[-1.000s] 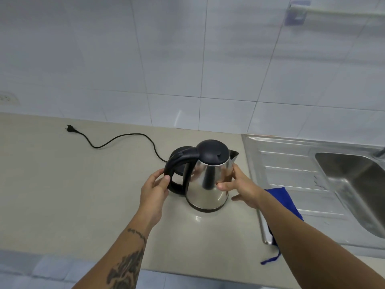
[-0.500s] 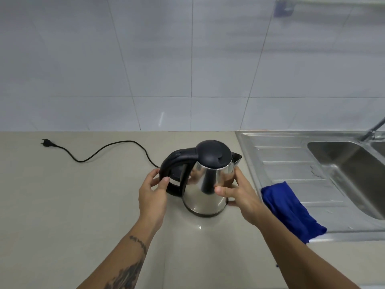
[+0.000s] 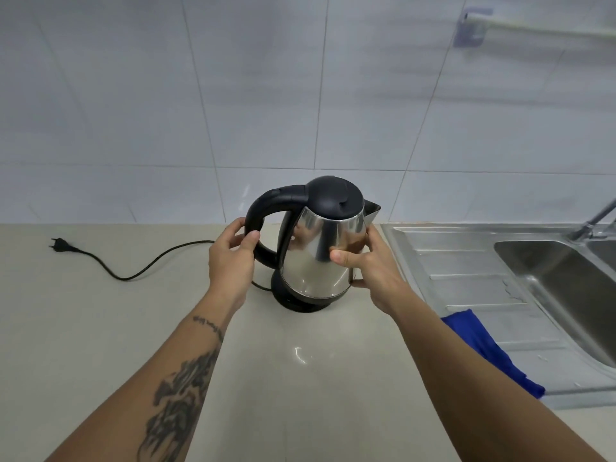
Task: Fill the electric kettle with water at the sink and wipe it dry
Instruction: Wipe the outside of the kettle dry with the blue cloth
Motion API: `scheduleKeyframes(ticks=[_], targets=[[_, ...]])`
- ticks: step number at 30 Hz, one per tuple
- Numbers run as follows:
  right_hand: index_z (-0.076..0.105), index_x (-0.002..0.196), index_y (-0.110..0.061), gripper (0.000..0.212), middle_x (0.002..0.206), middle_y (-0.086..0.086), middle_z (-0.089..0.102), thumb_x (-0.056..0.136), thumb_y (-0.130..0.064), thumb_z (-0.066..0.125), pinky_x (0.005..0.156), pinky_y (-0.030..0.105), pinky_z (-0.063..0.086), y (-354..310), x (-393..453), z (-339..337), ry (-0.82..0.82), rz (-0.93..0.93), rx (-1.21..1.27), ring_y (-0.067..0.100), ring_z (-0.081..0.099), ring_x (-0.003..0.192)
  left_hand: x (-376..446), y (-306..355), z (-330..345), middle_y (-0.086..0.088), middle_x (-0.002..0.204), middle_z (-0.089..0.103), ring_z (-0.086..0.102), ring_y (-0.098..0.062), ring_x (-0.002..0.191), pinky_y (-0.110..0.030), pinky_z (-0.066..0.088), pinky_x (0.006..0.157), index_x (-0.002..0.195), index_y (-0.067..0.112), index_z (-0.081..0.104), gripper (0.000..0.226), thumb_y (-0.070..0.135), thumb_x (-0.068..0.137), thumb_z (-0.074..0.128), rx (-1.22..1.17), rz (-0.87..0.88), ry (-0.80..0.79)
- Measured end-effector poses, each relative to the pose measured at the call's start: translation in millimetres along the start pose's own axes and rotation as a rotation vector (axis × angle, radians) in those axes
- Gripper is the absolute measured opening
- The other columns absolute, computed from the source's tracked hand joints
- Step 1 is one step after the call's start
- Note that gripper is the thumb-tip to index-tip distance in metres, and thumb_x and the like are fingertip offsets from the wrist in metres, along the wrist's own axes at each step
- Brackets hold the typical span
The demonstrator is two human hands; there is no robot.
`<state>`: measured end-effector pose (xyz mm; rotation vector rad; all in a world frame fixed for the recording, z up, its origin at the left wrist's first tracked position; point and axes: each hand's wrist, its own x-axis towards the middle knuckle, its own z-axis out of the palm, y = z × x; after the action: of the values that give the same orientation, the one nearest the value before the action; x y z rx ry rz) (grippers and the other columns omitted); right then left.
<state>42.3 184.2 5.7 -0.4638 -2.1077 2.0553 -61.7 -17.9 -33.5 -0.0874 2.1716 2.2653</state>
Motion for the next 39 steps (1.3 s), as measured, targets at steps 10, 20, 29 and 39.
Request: scheduleKeyframes(ticks=[10,20,29,39], targets=[[0.058,0.119,-0.015,0.049,0.072,-0.021,0.068,0.077,-0.006,0.081,0.080,0.047,0.045,20.4,48.5,30.3,0.017,0.067,-0.030,0.020,0.064,0.090,43.0,-29.8,-14.7,0.003,0.109,0.071,0.066,-0.017,0.106,-0.044,0.050,0.101,0.089,0.061,0.064,0.032,0.030,0.085,0.065,-0.045,-0.097,0.009],[0.055,0.113,-0.006,0.050,0.071,-0.016,0.064,0.073,-0.003,0.084,0.081,0.040,0.050,37.1,52.8,32.1,0.065,0.073,-0.031,0.011,0.068,0.081,49.7,-45.0,-11.5,0.003,0.111,0.070,0.065,-0.017,0.108,-0.044,0.049,0.102,0.097,0.056,0.065,0.029,0.028,0.086,0.065,-0.037,-0.139,-0.017],[0.057,0.112,-0.008,0.045,0.079,-0.007,0.057,0.076,-0.004,0.084,0.070,0.033,0.046,49.8,50.3,31.0,0.058,0.076,0.007,-0.003,0.067,0.068,51.9,-44.2,-9.9,0.006,0.109,0.070,0.064,-0.017,0.108,-0.046,0.048,0.103,0.089,0.064,0.063,0.032,0.033,0.084,0.059,0.024,-0.171,-0.050],[0.048,0.143,-0.015,0.071,0.135,-0.006,0.061,0.081,-0.009,0.082,0.090,0.036,0.049,48.7,45.2,16.3,-0.018,0.126,-0.044,0.010,0.065,0.108,29.3,-38.7,-8.7,0.010,0.119,0.060,0.057,-0.016,0.109,-0.033,0.045,0.093,0.136,0.035,0.052,0.045,0.017,0.095,0.051,0.232,-0.076,-0.034]])
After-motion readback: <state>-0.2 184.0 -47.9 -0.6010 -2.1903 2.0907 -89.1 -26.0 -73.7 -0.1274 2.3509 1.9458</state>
